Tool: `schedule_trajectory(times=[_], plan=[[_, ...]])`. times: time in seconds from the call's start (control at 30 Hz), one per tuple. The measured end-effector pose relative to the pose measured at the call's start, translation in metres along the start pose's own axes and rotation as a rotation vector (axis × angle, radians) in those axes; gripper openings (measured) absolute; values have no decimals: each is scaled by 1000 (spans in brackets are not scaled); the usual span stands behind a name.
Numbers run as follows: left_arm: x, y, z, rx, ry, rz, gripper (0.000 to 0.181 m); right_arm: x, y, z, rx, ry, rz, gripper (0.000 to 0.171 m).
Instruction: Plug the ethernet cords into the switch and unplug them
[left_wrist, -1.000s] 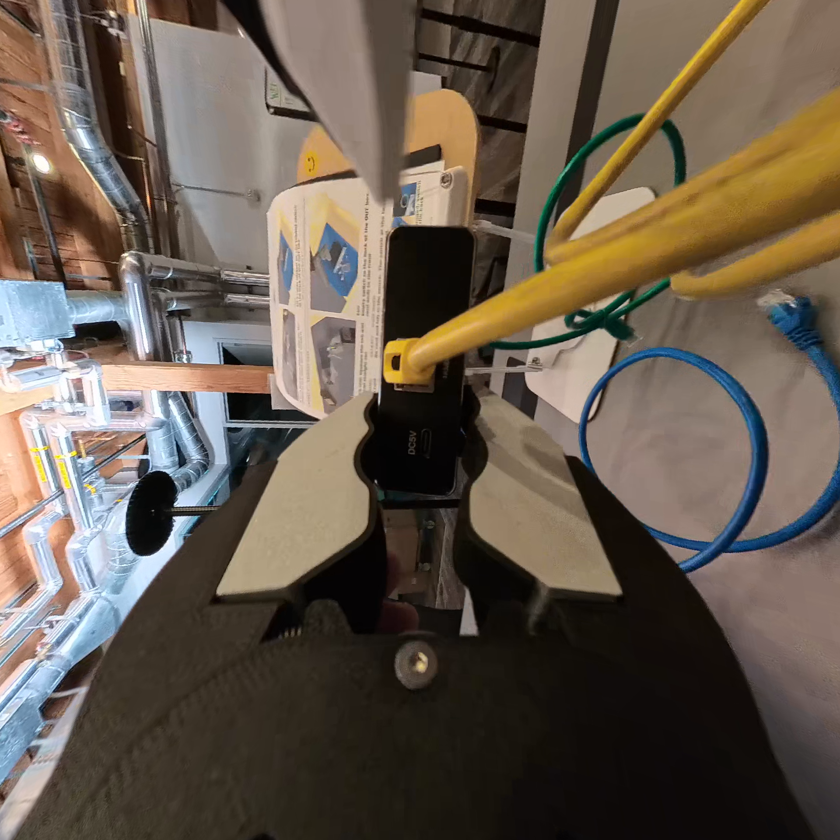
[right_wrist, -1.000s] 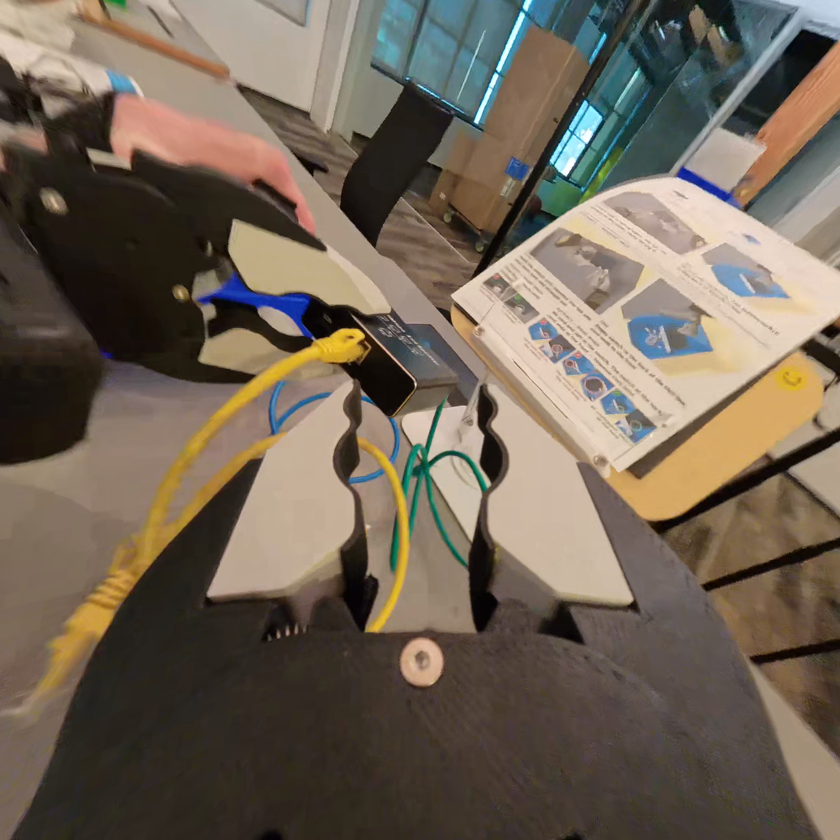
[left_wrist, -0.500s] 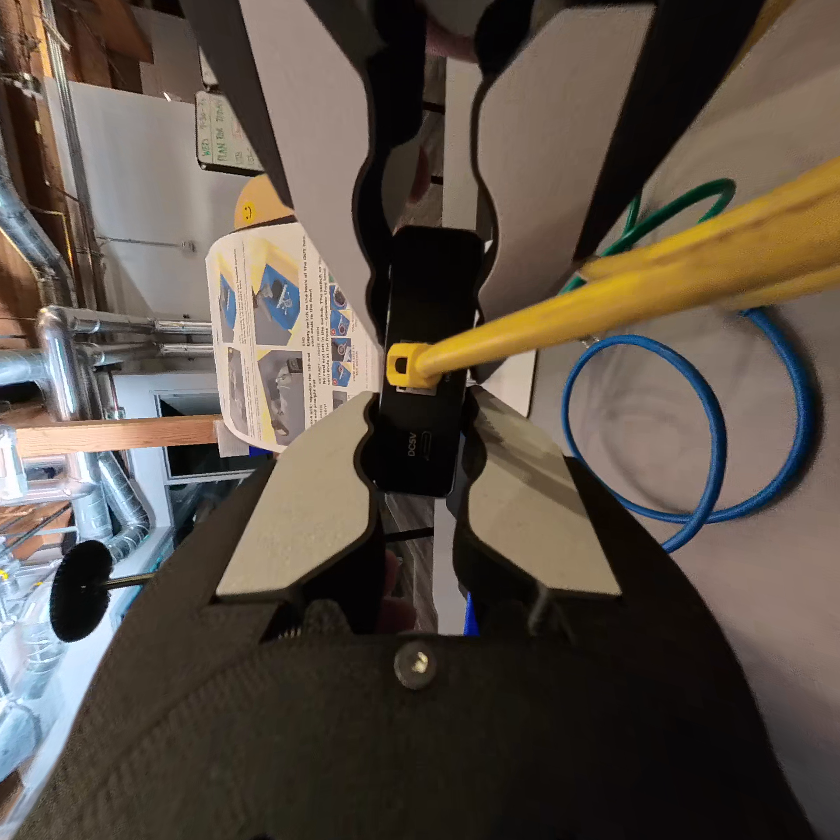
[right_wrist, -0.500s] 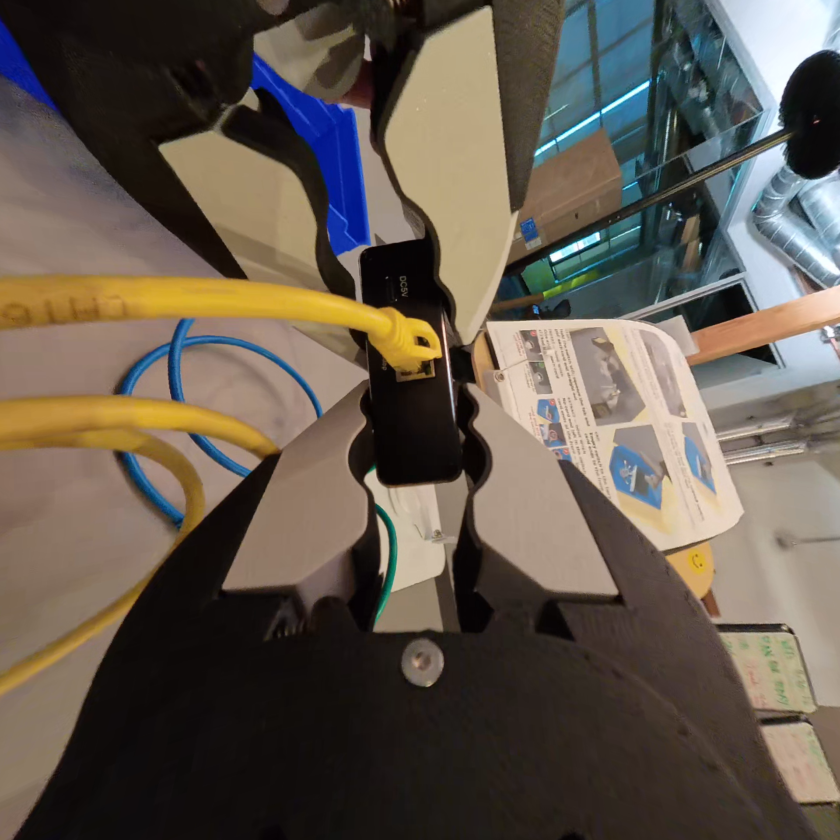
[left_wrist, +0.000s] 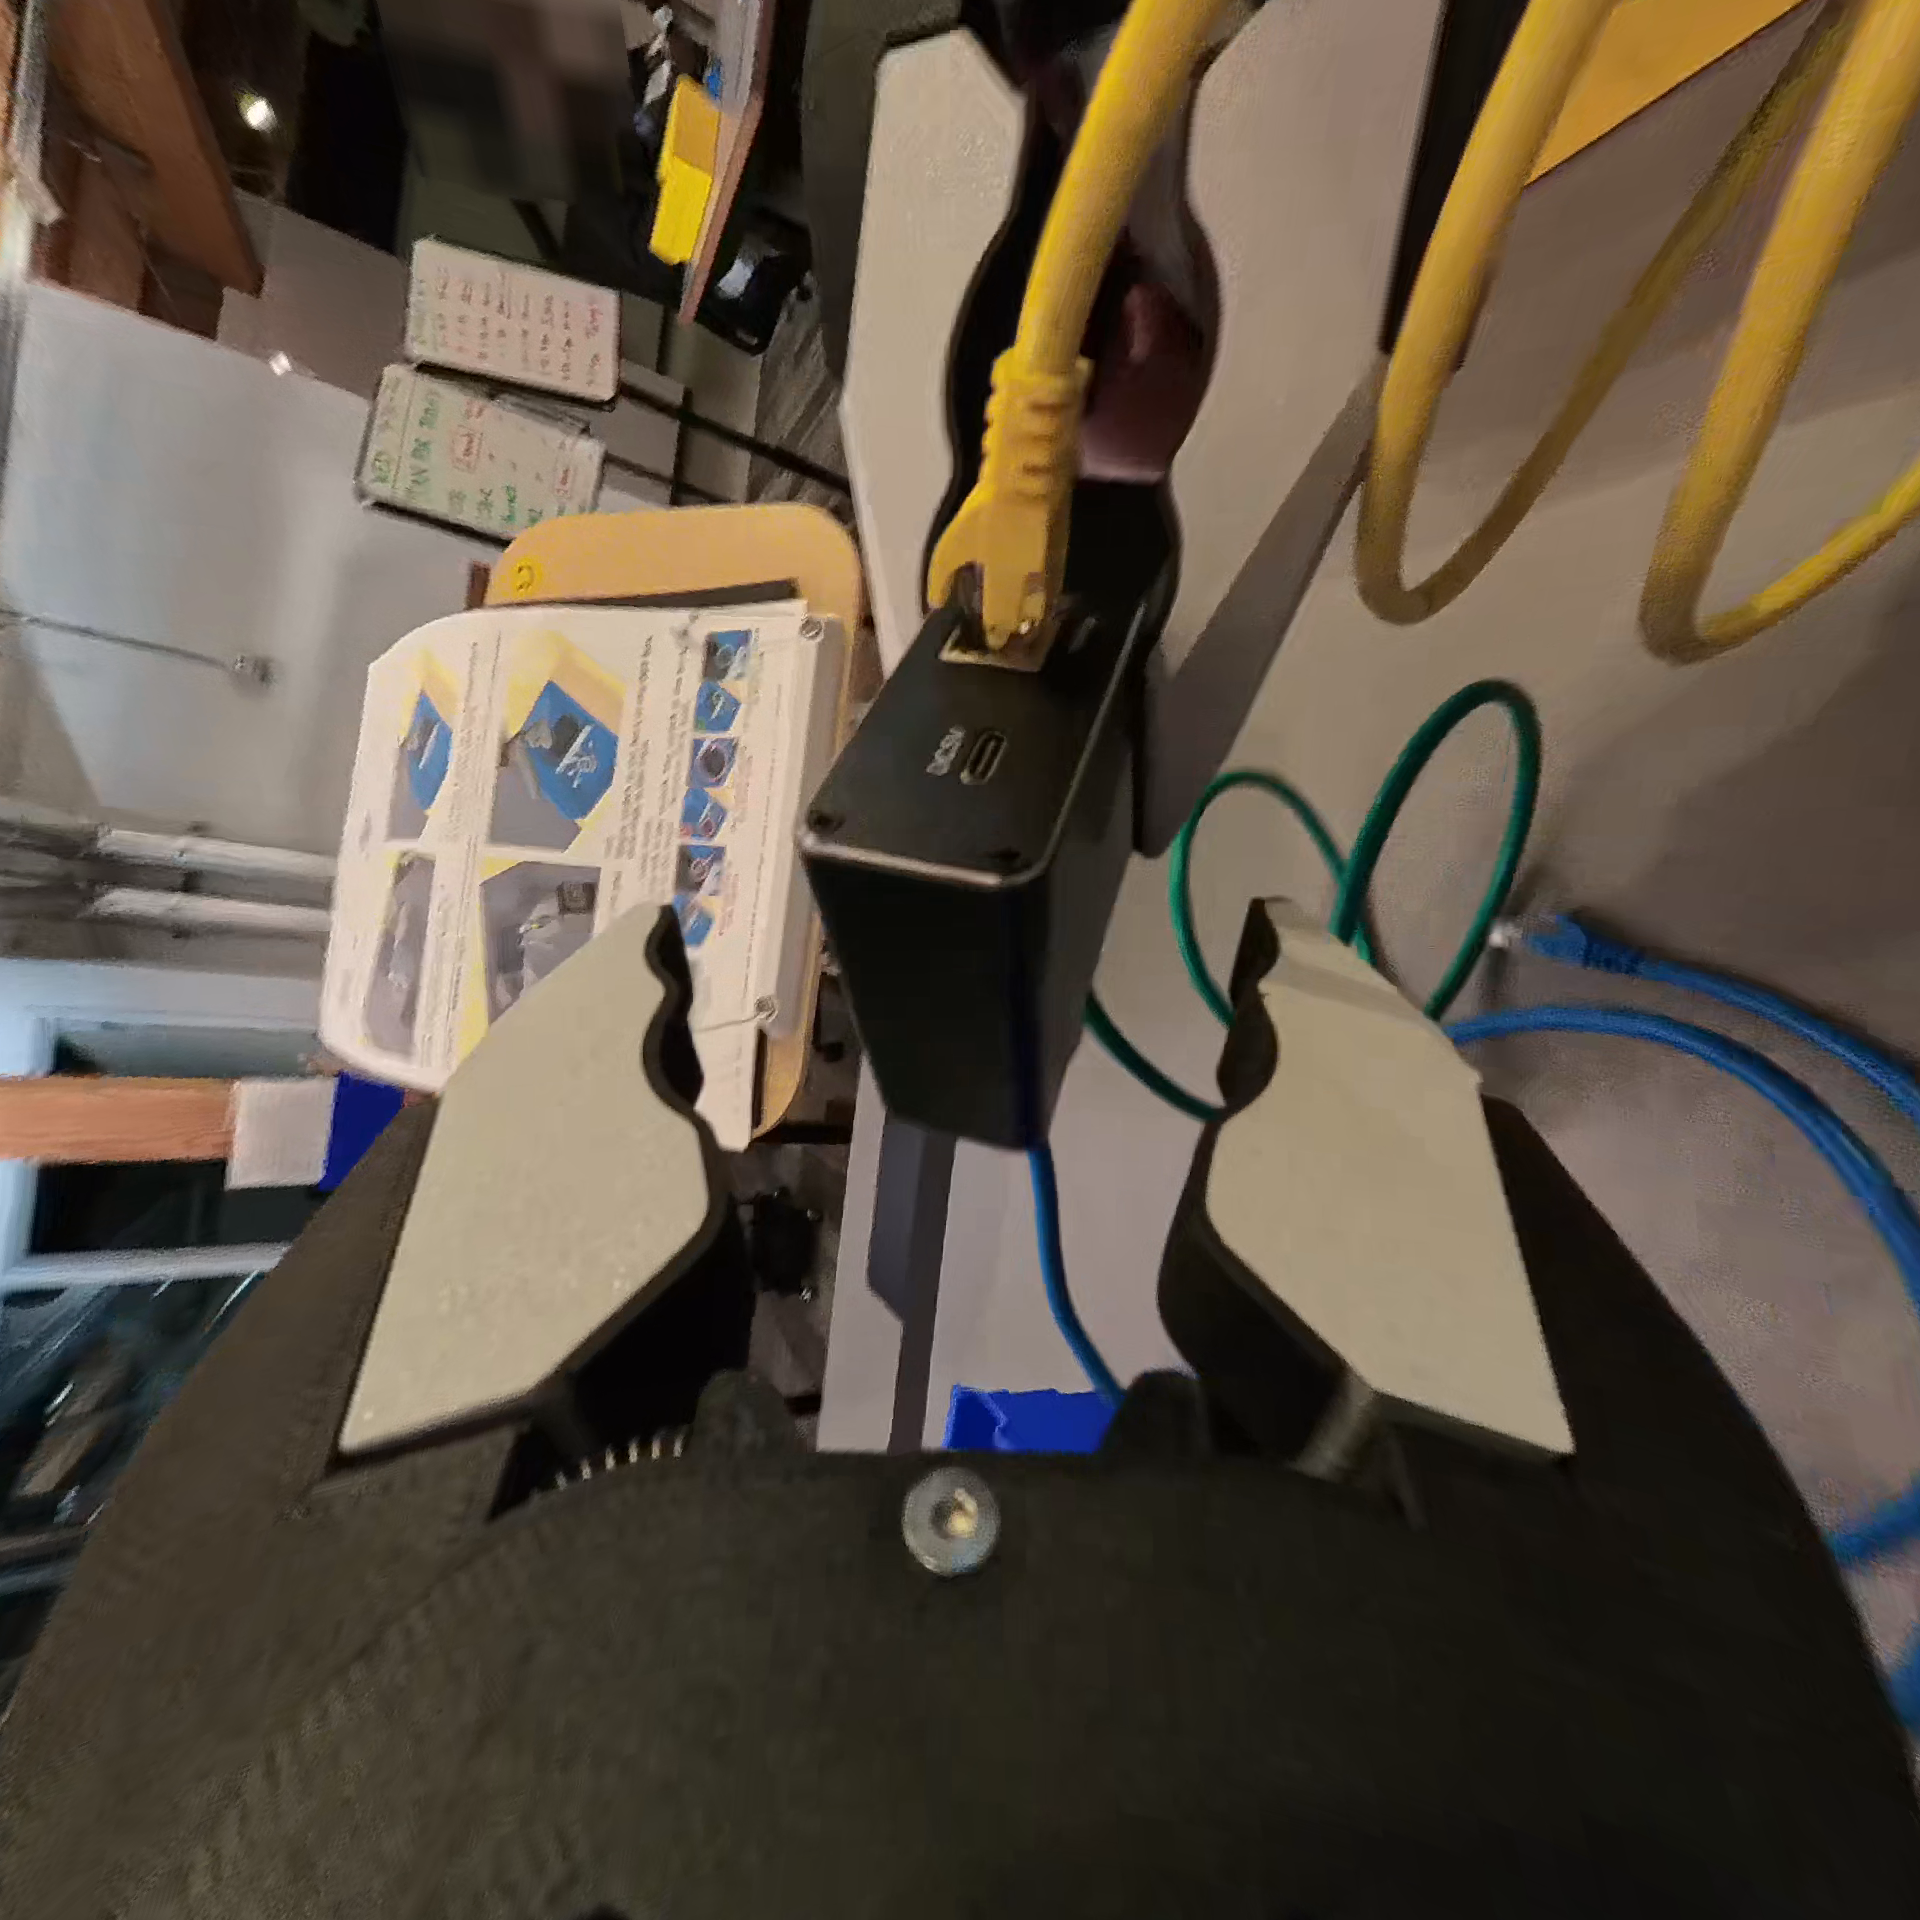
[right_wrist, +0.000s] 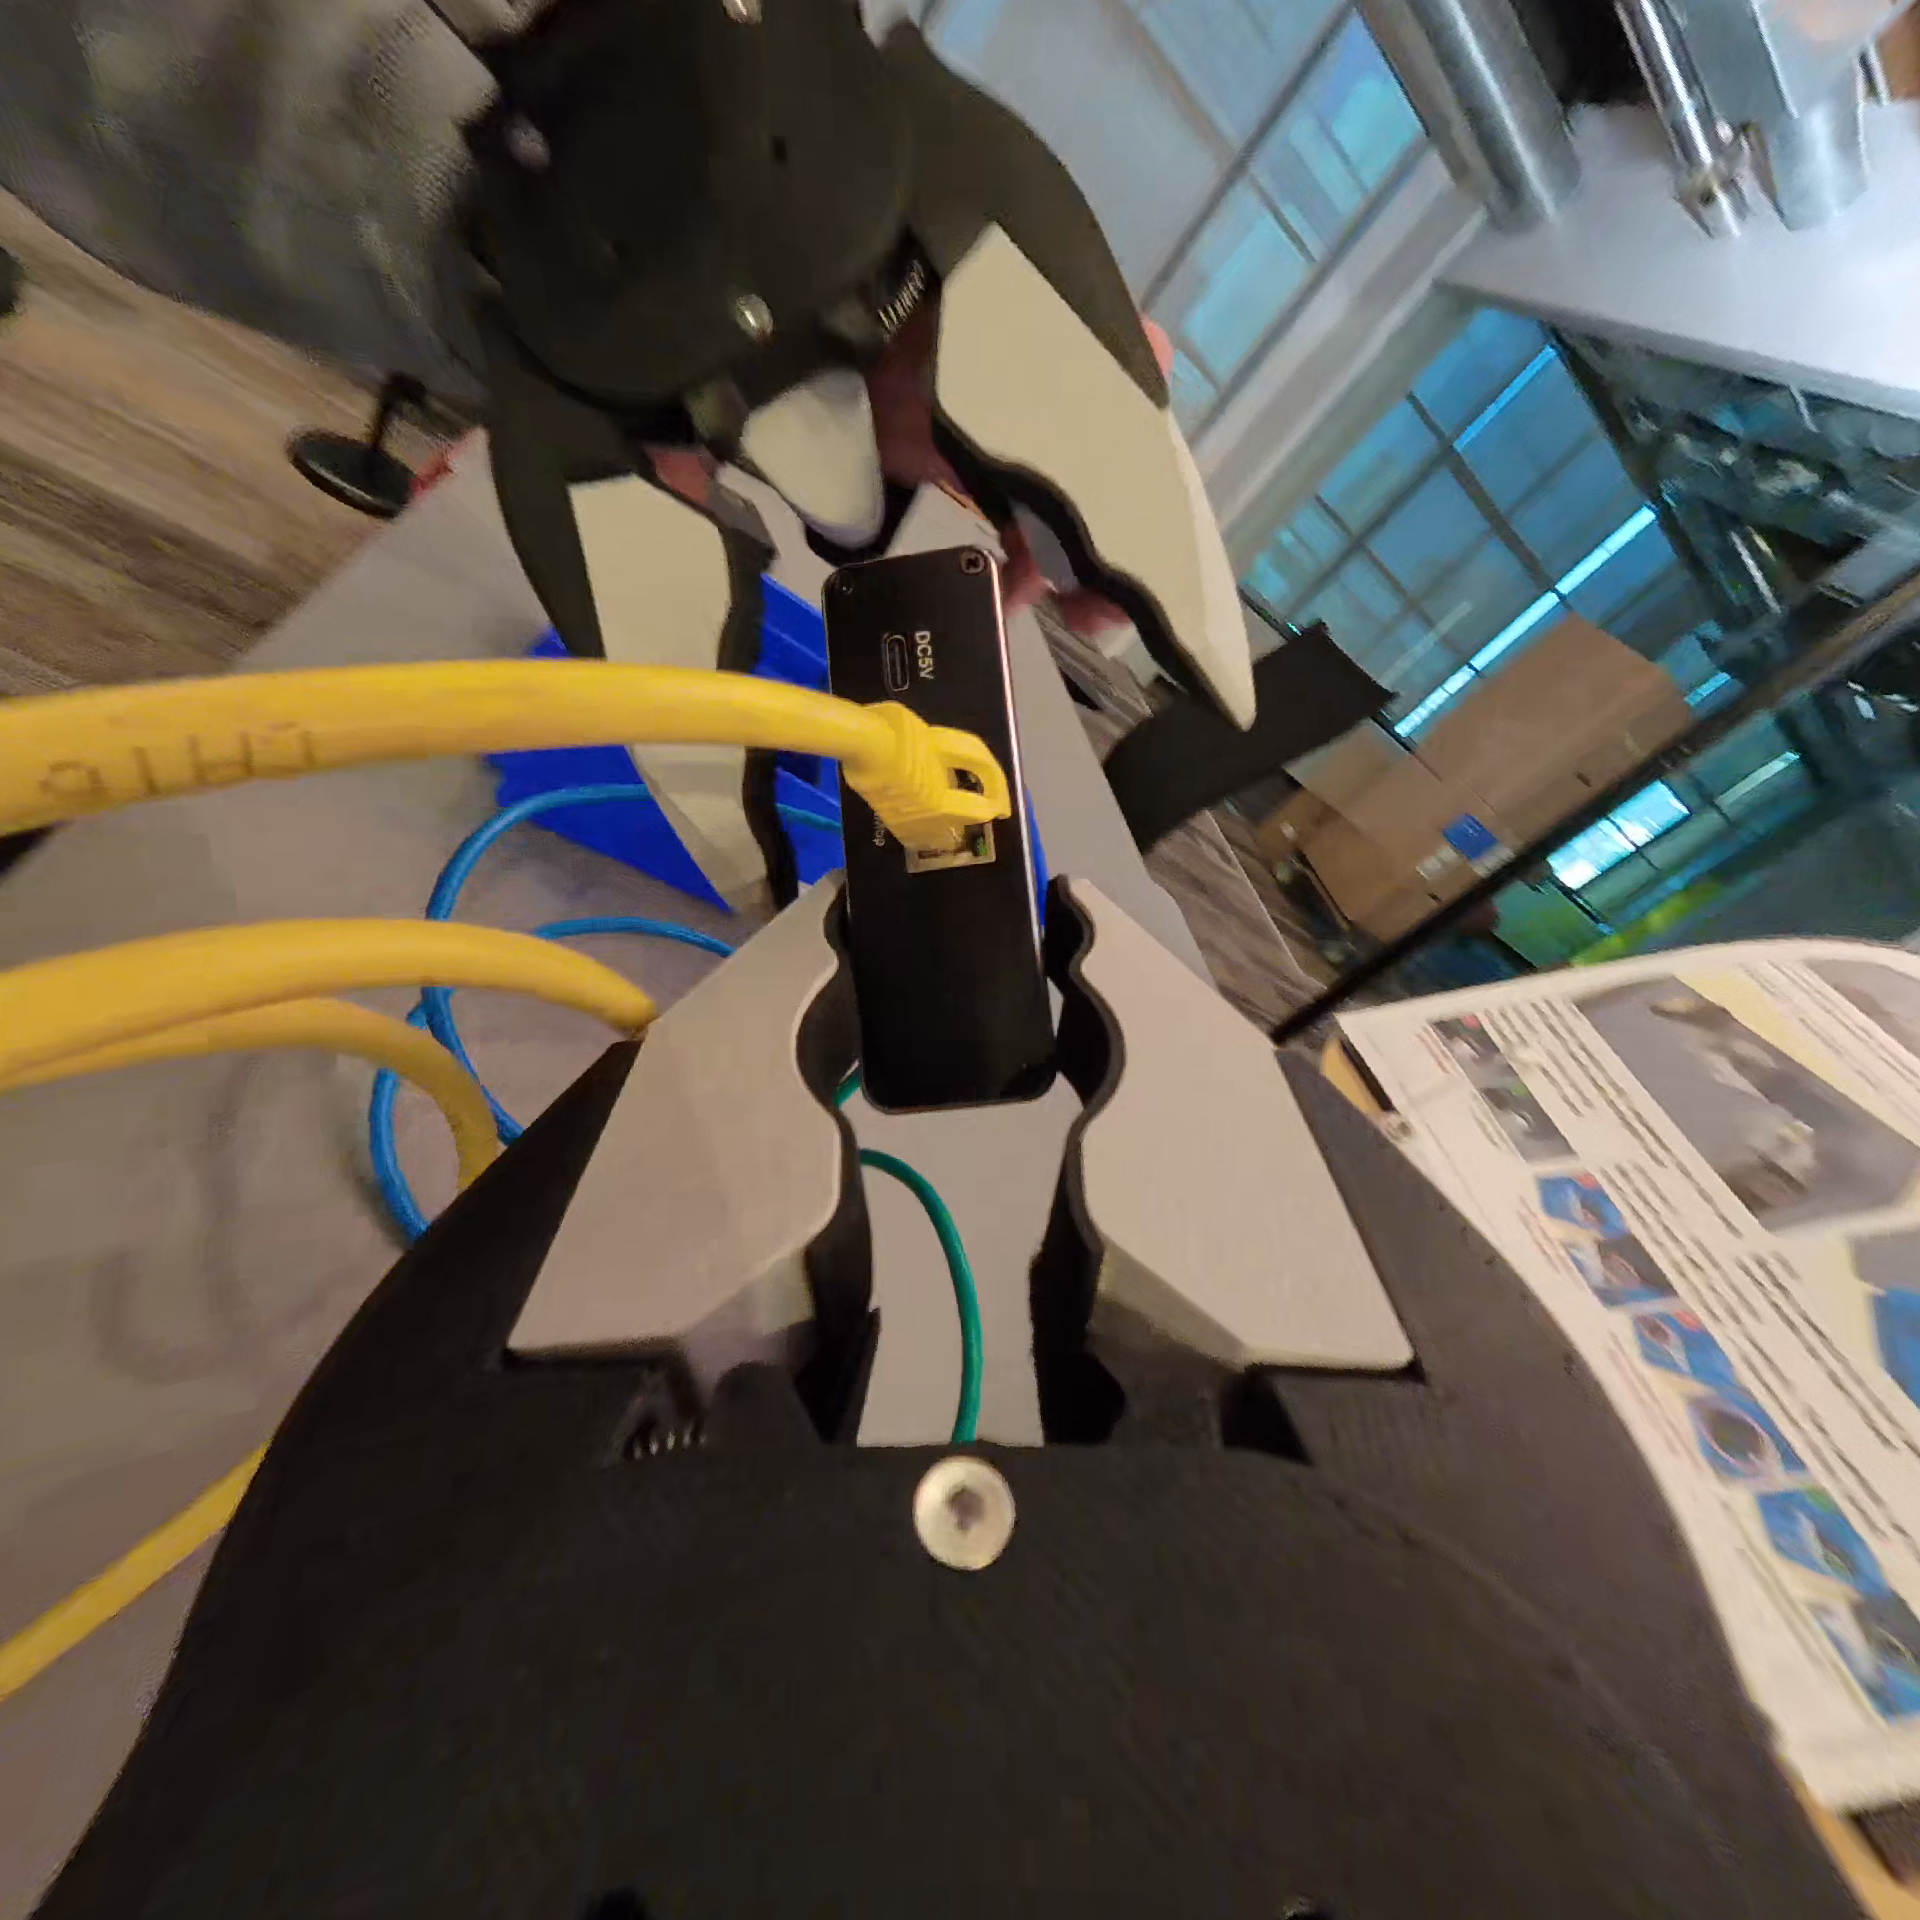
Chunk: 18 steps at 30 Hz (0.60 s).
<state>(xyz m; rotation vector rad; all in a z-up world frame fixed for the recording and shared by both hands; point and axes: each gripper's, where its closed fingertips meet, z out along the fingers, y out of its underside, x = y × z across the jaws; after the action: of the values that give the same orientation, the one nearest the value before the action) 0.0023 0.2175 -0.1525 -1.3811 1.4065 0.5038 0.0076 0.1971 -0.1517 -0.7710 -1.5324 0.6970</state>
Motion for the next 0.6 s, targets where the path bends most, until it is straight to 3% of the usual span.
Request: schedule_trajectory(times=[0.07, 0.17, 0.27, 0.37, 0.6], plan=[[10, -6, 1, 43, 70, -21, 91, -7, -9, 2, 45, -35, 22, 31], [11, -16, 0, 122, 61, -38, 65, -15, -20, 3, 108, -82, 48, 31], [13, -15, 0, 108, 63, -42, 59, -15, -20, 2, 130, -89, 49, 32], [10, -9, 2, 86, 39, -69, 41, -2, -15, 1, 110, -33, 92, 43], [4, 24, 13, -97, -3, -24, 38, 26, 26, -20, -213, 54, 21, 43]])
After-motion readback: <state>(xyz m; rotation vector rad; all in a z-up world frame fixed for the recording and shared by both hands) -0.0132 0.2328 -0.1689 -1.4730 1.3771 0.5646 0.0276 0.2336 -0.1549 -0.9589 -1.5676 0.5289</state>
